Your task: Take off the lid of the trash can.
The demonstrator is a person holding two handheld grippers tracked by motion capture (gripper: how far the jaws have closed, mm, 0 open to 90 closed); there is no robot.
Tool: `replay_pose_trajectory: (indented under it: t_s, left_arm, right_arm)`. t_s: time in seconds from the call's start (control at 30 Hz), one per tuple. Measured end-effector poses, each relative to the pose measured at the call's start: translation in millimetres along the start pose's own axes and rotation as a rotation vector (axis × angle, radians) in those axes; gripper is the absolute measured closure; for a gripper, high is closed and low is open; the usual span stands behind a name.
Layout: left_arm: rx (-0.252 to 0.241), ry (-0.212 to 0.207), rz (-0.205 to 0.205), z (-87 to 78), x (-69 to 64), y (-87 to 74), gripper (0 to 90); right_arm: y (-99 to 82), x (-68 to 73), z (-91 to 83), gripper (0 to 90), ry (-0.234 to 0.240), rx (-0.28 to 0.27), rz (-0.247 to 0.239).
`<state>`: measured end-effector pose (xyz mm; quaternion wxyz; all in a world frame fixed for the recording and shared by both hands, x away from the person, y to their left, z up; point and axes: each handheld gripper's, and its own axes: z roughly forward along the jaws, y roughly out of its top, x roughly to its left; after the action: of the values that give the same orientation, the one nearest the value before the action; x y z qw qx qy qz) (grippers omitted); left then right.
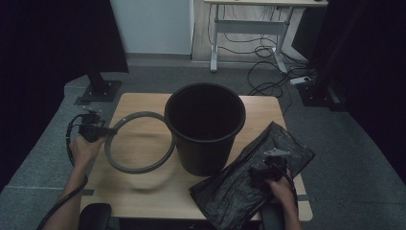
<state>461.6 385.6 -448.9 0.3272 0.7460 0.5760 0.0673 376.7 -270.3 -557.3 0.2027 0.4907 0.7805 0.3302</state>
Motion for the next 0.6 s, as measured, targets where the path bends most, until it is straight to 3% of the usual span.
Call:
replay_pose_trajectory:
  t_s: [0.6]
  left_arm:
    - [0.005, 0.009, -0.048, 34.5, 15.5, -37.5, 78.5]
  right_arm:
    - [0.0, 0.0, 0.0, 0.0, 0.000, 0.000, 0.000]
